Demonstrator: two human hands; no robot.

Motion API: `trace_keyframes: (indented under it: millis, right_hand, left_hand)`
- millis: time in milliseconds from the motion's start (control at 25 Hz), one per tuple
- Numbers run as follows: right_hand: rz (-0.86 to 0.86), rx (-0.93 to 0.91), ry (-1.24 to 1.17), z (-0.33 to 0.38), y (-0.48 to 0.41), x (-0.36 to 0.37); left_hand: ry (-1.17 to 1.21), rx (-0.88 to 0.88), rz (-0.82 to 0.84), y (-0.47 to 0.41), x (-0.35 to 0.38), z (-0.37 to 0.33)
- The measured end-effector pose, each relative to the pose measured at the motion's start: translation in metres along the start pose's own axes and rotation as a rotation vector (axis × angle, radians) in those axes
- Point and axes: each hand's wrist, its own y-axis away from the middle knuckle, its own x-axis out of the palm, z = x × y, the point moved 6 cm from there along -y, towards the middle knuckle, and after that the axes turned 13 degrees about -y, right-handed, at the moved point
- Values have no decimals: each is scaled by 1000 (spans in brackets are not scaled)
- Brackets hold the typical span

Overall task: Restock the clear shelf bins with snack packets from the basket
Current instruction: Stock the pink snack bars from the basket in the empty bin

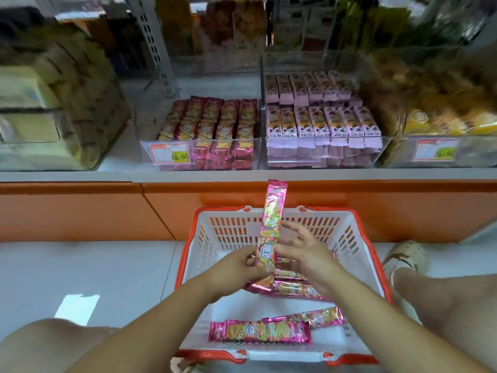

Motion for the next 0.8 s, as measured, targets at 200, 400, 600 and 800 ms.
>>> trace_keyframes:
  millis: [200,400,600,800]
  right_hand:
    - [-20,-77,10,16,4,8]
    - [-12,-114,37,29,11,19]
    - [-24,-171,43,46,16,39]
    - [-4,-68,-171,56,38,79]
  left_hand:
    - [-62,2,49,18,-13,-19]
    - [-8,1,57,24,-27,-26]
    - [-41,57,9,41,-46,-49]
    - [-143,19,192,84,-91,-81]
